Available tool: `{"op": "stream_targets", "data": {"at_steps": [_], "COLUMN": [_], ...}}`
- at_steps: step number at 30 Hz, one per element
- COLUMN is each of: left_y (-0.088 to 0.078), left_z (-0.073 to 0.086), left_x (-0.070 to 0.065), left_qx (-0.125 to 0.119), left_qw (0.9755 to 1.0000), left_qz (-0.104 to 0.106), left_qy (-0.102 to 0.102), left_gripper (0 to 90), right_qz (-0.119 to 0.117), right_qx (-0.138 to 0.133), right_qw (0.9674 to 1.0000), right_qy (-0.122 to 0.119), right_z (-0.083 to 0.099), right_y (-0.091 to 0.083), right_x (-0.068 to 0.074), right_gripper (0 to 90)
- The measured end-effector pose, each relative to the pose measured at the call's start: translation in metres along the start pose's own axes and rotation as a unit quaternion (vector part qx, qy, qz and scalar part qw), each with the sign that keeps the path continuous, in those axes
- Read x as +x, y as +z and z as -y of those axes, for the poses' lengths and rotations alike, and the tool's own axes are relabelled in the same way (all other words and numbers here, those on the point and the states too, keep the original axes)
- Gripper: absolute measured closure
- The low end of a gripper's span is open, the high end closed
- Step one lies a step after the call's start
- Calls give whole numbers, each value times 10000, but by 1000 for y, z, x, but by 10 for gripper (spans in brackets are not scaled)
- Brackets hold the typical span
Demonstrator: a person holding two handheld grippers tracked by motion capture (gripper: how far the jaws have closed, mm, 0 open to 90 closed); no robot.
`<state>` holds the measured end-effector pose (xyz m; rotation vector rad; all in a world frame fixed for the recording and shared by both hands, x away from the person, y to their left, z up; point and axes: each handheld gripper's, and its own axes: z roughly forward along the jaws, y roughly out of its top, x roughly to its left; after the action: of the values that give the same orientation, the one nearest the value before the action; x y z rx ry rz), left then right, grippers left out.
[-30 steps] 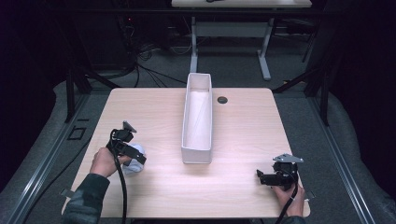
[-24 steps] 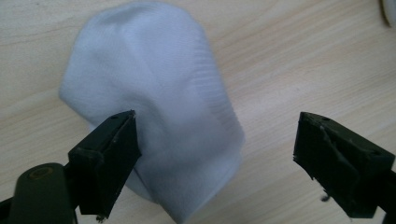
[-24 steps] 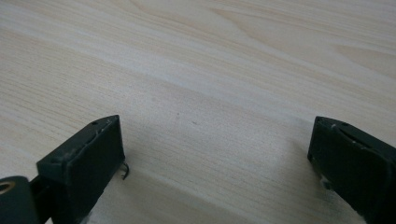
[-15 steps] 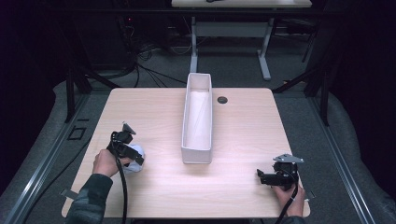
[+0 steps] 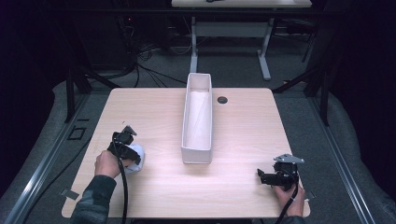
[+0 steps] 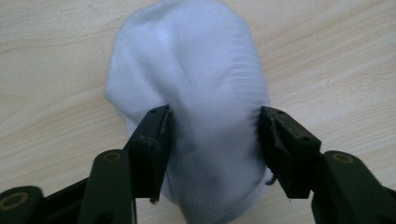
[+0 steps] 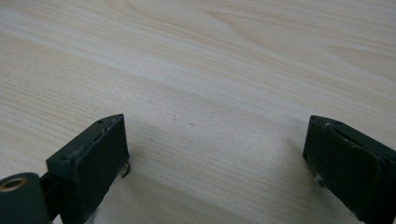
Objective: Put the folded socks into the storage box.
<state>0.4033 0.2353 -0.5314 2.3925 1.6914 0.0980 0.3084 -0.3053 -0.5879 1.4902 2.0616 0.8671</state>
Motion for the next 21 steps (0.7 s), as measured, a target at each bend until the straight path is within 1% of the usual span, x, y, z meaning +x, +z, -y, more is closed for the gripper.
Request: {"op": "stream_targets", "data": {"at_steps": [3, 6, 10, 15, 17, 19, 21], "left_y": [-1, -1, -2, -7, -11, -15, -19], "left_z": [2, 4, 6, 8, 8, 8, 7], "left_x": [1, 2, 4, 6, 7, 6, 5], "left_qx": [-97, -207, -290, -336, -340, -405, -423], "left_qw": [9999, 9997, 9993, 9989, 9990, 9988, 9988], "left_qz": [45, 141, 226, 299, 268, 243, 235], "left_qy": [-8, -26, -55, -122, -93, -95, -49], "left_gripper": [526, 602, 661, 682, 691, 700, 706], "right_qz": [-4, 1, 27, 8, 18, 13, 13], "right_qx": [-2, -2, 12, 8, 9, 8, 9], "right_qw": [10000, 10000, 10000, 10000, 10000, 10000, 10000], "right_qy": [0, 1, 41, 57, 55, 56, 56], "right_z": [0, 0, 0, 0, 0, 0, 0], "right_y": [0, 0, 0, 1, 0, 1, 0], "right_x": [0, 0, -1, -1, -1, -1, -1], "right_gripper": [59, 59, 50, 49, 49, 49, 49]}}
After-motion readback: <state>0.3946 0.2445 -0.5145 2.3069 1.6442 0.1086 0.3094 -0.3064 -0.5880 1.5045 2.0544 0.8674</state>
